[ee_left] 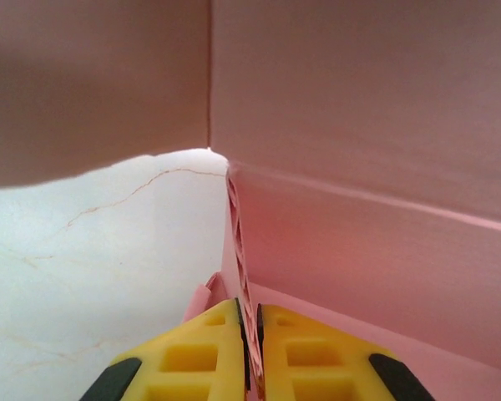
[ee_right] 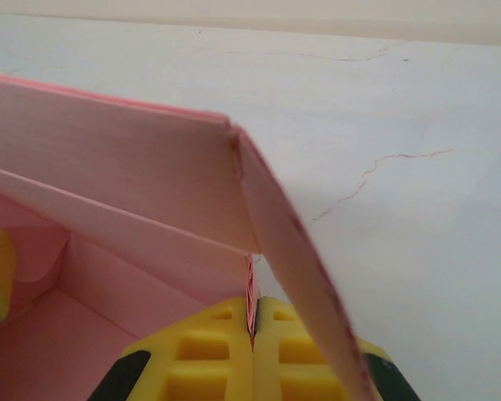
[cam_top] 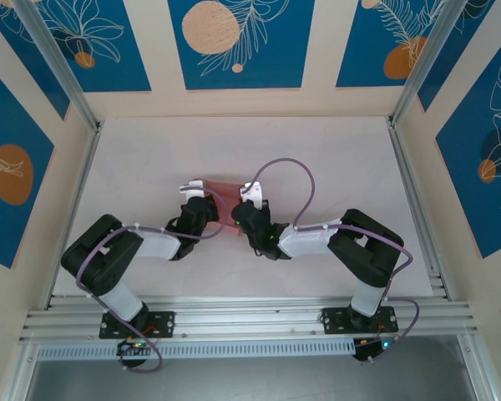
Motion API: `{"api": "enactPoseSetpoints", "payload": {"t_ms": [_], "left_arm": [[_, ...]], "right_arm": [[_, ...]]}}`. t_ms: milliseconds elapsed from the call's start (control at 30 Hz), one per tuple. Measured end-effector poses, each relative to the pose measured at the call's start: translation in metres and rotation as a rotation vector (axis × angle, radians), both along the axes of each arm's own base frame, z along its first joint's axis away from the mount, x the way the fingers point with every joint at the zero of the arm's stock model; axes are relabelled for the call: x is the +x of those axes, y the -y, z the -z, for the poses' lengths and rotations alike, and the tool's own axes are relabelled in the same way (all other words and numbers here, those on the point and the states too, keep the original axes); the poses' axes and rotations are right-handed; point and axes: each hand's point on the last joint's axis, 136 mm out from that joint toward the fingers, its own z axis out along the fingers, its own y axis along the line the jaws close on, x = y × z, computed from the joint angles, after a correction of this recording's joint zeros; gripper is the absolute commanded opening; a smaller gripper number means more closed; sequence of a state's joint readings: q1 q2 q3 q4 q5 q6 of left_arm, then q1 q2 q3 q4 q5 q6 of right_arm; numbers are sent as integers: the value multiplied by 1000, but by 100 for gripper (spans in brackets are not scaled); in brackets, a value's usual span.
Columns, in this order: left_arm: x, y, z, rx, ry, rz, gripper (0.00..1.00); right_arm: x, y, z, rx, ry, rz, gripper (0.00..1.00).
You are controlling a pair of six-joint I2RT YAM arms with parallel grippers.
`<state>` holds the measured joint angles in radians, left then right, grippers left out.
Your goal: Fold the paper box
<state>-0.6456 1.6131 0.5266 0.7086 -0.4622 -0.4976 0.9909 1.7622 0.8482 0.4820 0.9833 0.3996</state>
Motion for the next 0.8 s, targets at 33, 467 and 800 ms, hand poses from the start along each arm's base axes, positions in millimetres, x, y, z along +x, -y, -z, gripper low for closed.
{"api": "enactPoseSetpoints", "payload": {"t_ms": [33,467,800], "left_arm": [[-1,-1,-1,5,-4,1,9],[11,28,-11,29,-19,100,7],[42,79,-34,0,27,175,5]], "right_arm": [[0,-1,0,-12,4,-8,0],[36,30,-25,-77,44,-50,0],[62,80,-47,-45,79,11,0]]}}
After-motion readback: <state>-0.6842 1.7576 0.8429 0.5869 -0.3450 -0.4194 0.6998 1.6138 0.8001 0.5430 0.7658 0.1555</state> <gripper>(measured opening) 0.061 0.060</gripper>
